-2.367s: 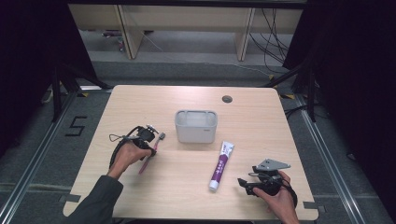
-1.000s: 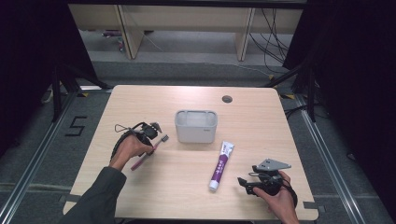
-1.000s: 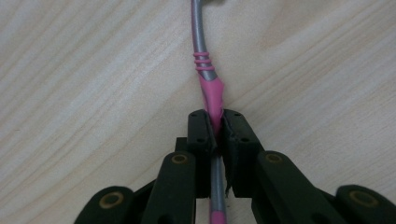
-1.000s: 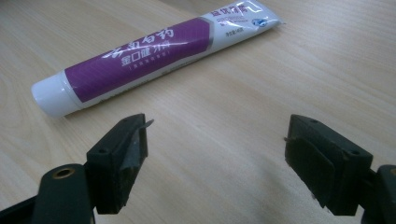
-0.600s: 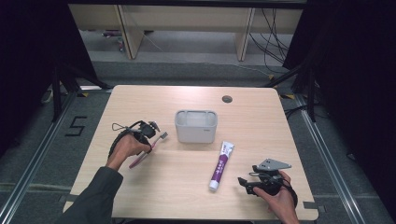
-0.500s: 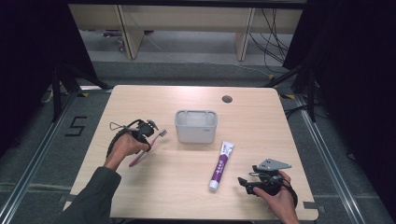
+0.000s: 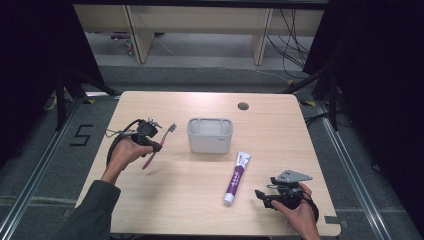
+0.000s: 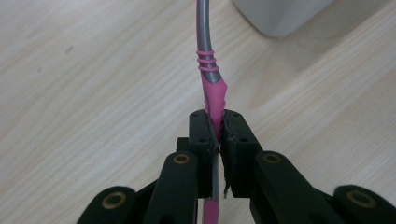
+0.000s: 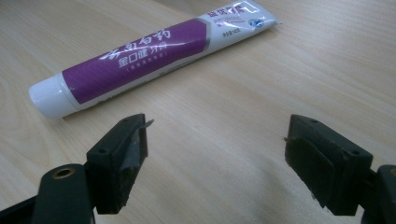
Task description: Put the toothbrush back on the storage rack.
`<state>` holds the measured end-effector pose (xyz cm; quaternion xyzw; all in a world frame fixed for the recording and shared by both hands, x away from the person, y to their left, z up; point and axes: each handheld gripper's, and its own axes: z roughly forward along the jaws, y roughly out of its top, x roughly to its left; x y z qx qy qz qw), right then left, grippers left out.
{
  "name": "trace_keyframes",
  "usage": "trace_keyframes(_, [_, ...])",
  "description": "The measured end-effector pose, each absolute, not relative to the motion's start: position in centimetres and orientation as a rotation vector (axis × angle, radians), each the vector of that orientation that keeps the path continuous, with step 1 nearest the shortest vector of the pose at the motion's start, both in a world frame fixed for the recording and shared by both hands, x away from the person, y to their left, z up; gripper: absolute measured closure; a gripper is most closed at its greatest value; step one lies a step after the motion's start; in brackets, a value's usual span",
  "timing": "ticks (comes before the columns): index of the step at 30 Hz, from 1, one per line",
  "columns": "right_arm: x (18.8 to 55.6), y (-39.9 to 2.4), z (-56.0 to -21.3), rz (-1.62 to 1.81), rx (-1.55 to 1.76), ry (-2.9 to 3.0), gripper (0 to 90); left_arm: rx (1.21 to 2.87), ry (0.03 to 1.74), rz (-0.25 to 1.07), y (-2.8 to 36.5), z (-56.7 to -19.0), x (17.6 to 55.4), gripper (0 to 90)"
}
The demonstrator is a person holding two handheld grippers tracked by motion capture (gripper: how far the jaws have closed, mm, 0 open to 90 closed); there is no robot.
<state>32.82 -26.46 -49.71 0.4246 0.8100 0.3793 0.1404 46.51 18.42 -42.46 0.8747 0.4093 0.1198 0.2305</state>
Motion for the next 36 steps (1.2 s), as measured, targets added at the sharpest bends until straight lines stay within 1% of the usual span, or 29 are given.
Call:
trace_keyframes(10, [32.9, -26.6, -49.7, 1.1, 1.207, 2.337, 22.1, 2.143, 1.105, 0.46, 19.0, -40.2, 46.3, 82.7])
trace_keyframes(12, [32.9, -26.6, -49.7, 1.1, 1.207, 2.337, 22.1, 2.12, 1.098, 0.478, 19.2, -39.9, 46.3, 82.6])
trace_keyframes(16, [32.9, -26.6, -49.7, 1.102, 1.208, 2.337, 22.1, 2.007, 1.112, 0.504, 19.3, -39.6, 46.3, 82.6])
trace_keyframes(20, [33.0, -26.6, -49.7, 1.098, 1.198, 2.334, 22.0, 1.936, 1.114, 0.521, 19.2, -39.3, 46.2, 82.6])
trace_keyframes(25, [33.0, -26.7, -49.7, 1.1, 1.207, 2.325, 22.0, 1.89, 1.096, 0.521, 18.6, -38.8, 46.0, 82.6])
trace_keyframes(28, [33.0, -26.7, -49.7, 1.098, 1.203, 2.325, 22.0, 1.849, 1.089, 0.496, 18.0, -38.4, 46.0, 82.6])
trace_keyframes(36, [32.9, -26.6, -49.7, 1.102, 1.231, 2.325, 22.0, 1.831, 1.042, 0.487, 16.1, -37.0, 46.1, 82.6])
